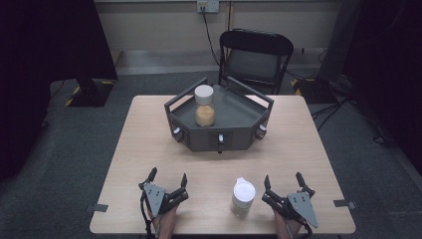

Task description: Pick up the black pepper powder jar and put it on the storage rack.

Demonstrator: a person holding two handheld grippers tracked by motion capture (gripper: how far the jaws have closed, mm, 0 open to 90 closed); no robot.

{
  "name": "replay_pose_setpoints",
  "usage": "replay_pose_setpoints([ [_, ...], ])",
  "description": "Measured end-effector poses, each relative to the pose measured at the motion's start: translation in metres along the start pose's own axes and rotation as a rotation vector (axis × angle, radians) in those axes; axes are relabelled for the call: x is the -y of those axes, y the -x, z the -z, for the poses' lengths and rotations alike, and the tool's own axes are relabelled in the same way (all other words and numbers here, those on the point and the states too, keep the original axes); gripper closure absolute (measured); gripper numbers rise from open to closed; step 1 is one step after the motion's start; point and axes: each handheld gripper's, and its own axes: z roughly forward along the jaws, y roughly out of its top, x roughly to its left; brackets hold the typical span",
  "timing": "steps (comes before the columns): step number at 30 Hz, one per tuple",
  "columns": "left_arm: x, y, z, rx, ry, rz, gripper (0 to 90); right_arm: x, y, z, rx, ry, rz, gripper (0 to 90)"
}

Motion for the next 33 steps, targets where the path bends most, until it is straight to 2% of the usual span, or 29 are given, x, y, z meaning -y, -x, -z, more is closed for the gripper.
replay_pose_setpoints([
  [7,0.0,0.0,0.0,0.0,0.0,0.0,0.1,-0.011,0.006,0.002,-0.031,-0.009,-0.054,0.0],
  [13,0.0,0.001,0.0,-0.003,-0.001,0.0,0.4,-0.023,0.004,0.005,-0.074,0.0,-0.053,0.0],
  [15,0.0,0.001,0.0,-0.003,-0.001,0.0,0.4,-0.026,0.002,0.006,-0.09,0.012,-0.058,0.0],
  [18,0.0,0.0,0.0,-0.002,-0.001,0.0,0.1,-0.026,-0.004,0.008,-0.089,0.042,-0.053,1.0],
  [24,0.0,0.0,0.0,-0.002,-0.001,0.0,0.1,-0.032,-0.009,0.013,-0.116,0.066,-0.074,2.1],
  [26,0.0,0.0,0.0,-0.002,-0.001,0.0,0.2,-0.034,-0.014,0.016,-0.107,0.074,-0.075,2.7],
  [28,0.0,0.0,0.0,-0.002,-0.001,0.0,0.1,-0.035,-0.015,0.019,-0.119,0.079,-0.093,3.1],
  [33,0.0,0.002,0.0,-0.011,0.0,0.0,0.2,-0.038,-0.019,0.024,-0.147,0.091,-0.098,3.8],
])
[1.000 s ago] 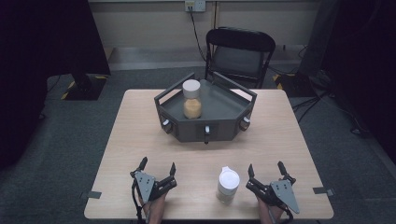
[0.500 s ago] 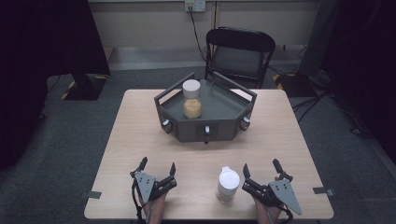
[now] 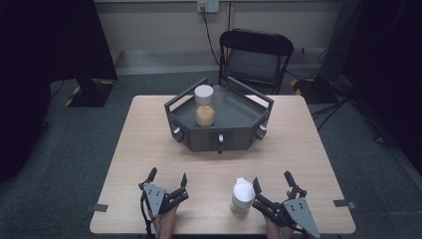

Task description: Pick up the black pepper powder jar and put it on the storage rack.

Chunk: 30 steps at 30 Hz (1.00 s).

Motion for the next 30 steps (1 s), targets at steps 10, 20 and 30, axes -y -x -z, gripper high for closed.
replay_pose_setpoints([
  [10,0.0,0.0,0.0,0.001,0.0,0.0,0.2,-0.007,-0.016,0.013,-0.086,-0.025,0.039,9.0],
  [20,0.0,0.0,0.0,0.0,0.0,0.0,0.6,0.0,-0.02,0.004,-0.156,-0.086,0.059,10.9],
  [30,0.0,0.0,0.0,0.0,-0.001,0.0,0.6,0.012,-0.024,0.003,-0.168,-0.124,0.064,18.3],
])
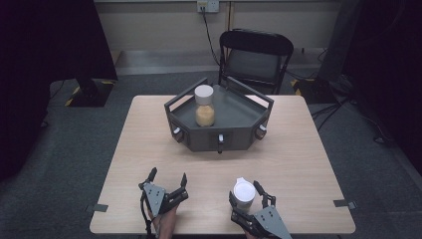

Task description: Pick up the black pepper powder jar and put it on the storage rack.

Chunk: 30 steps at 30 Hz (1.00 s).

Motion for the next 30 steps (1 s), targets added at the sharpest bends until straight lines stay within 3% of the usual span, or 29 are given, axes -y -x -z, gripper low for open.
replay_pose_setpoints([
  [18,0.0,0.001,0.0,-0.004,0.0,-0.001,0.9,0.014,0.002,-0.002,-0.018,-0.054,-0.01,29.5],
  [30,0.0,0.001,0.0,-0.004,0.0,0.0,1.0,0.012,0.001,-0.001,-0.014,-0.059,-0.016,30.3],
])
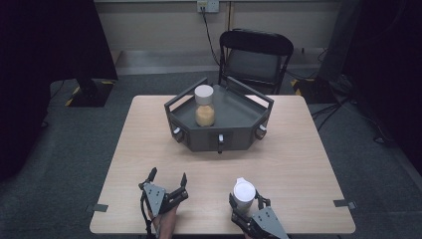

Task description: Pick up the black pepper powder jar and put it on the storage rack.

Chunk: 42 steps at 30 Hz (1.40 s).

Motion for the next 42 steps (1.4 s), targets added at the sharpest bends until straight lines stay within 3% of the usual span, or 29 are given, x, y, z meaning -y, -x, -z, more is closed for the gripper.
replay_pose_setpoints([
  [21,0.0,0.0,0.0,-0.001,0.0,0.0,1.1,-0.018,0.013,-0.007,-0.043,-0.014,-0.023,30.4],
  [42,0.0,0.0,0.0,-0.002,0.0,-0.001,1.1,-0.05,0.028,-0.024,-0.064,-0.046,0.008,30.4],
])
